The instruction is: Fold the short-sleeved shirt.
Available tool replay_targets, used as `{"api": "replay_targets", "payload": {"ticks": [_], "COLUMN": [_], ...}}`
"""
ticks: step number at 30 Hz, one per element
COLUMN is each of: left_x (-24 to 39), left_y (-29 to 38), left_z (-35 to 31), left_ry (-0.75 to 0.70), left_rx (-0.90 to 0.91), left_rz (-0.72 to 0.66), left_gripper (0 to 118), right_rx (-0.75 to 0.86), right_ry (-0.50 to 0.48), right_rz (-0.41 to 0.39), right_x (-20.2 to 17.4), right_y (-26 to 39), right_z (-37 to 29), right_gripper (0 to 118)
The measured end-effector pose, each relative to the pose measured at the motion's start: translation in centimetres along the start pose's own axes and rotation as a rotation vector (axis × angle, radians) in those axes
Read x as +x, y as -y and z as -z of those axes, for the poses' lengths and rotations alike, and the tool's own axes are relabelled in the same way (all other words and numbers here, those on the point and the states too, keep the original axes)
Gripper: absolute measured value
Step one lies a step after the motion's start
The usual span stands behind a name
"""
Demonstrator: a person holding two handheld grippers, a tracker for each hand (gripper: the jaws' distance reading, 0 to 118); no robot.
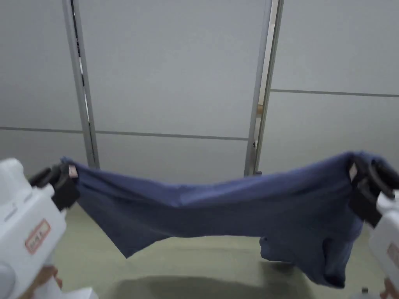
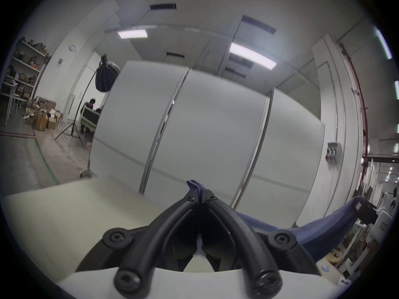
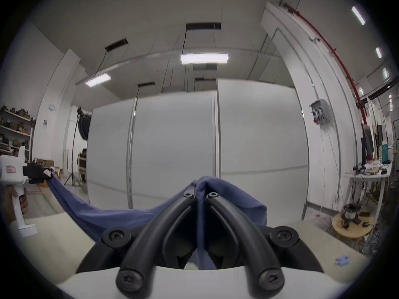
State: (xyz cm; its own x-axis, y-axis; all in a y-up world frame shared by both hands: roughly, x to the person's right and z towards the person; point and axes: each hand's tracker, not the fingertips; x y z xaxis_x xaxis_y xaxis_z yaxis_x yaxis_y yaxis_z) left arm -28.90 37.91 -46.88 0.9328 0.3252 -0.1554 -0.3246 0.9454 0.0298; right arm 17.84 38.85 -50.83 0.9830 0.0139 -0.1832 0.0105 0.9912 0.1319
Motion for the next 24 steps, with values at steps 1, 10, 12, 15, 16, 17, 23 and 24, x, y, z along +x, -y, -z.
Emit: {"api": "replay_targets", "payload": {"ticks": [1, 10, 12, 15, 16, 17, 23, 24], "left_x": [-0.6, -7.3, -8.6, -10.3, -10.7, -11.2, -12.7, -12.9], "left_y": [1.6, 15.2, 17.2, 19.7, 20.7, 21.6, 27.0, 27.7], "left_z": [-1.2, -13.9, -17.0, -20.0, -20.6, -21.0, -19.9, -19.7], "left_ry": [-0.020, -0.115, -0.137, -0.171, -0.181, -0.201, -0.257, -0.253], "left_rx": [-0.027, -0.467, -0.568, -0.741, -0.826, -0.892, -1.250, -1.257], "left_rz": [-0.015, 0.016, 0.038, 0.071, 0.089, 0.121, 0.292, 0.318], "left_gripper": [0, 0, 0, 0, 0, 0, 0, 0], "right_rx": [-0.055, -0.506, -0.632, -0.851, -0.901, -0.959, -1.366, -1.370], "right_ry": [-0.008, 0.019, 0.013, -0.013, -0.029, -0.028, 0.033, 0.045], "right_rz": [-0.014, 0.063, 0.055, 0.051, 0.057, 0.062, 0.149, 0.114], "right_x": [-0.1, -0.4, -0.5, -0.4, -0.5, -0.4, -0.2, -0.5], "right_y": [1.4, 13.5, 14.9, 17.3, 18.2, 19.1, 25.1, 25.9], "right_z": [-1.5, -18.2, -21.7, -25.3, -26.4, -27.1, -27.2, -27.3], "right_gripper": [4, 4, 4, 4, 4, 4, 4, 4]}}
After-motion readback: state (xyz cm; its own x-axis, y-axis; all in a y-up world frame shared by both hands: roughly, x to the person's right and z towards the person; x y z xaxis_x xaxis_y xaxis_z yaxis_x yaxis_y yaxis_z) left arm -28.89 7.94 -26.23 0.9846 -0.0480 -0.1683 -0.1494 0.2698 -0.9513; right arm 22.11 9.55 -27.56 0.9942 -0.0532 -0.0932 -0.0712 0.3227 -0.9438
